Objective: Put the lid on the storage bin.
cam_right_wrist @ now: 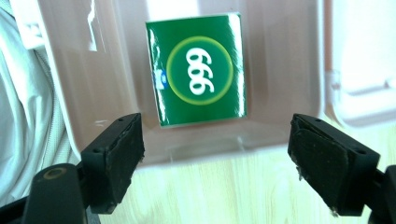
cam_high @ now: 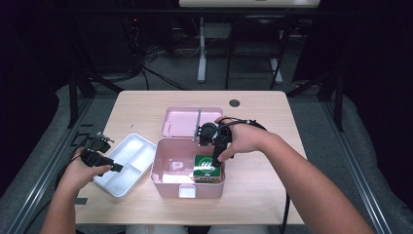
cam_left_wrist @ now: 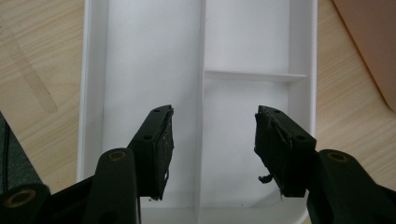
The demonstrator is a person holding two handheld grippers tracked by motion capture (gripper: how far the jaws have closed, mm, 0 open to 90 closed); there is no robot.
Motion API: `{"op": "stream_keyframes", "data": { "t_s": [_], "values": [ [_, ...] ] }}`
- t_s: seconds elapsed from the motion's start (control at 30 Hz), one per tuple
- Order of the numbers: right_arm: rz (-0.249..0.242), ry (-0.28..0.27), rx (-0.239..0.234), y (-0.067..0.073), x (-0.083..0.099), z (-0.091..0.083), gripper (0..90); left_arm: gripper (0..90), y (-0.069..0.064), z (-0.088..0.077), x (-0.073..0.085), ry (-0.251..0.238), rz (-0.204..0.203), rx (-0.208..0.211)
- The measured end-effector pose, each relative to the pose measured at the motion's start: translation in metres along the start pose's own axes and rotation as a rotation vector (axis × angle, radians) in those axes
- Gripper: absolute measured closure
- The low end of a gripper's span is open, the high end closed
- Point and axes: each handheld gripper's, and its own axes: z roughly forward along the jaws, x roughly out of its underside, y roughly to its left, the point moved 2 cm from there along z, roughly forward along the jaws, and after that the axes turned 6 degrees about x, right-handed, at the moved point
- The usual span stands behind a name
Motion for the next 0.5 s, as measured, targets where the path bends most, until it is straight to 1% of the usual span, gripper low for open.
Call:
{"op": "stream_keyframes", "data": {
  "t_s": [0.2, 0.23, 0.4, 0.47, 0.5],
  "values": [
    [0.047, -0.012, 0.015, -0.007, 0.021, -0.005, 18.1, 46.7, 0.000, 0.002, 0.000, 0.006, -0.002, -0.004],
    [0.056, -0.012, 0.016, -0.008, 0.025, -0.005, 18.1, 46.8, 0.000, 0.002, 0.000, 0.002, -0.009, -0.005],
    [0.107, -0.008, 0.021, -0.013, 0.042, -0.002, 18.1, 46.2, 0.000, 0.002, 0.000, -0.010, -0.021, -0.010],
    [0.129, -0.008, 0.025, -0.014, 0.048, 0.000, 18.2, 46.2, 0.000, 0.002, 0.000, -0.006, -0.020, -0.013],
    [0.139, -0.009, 0.025, -0.015, 0.051, 0.001, 18.2, 46.2, 0.000, 0.003, 0.000, -0.006, -0.027, -0.012]
  ]
}}
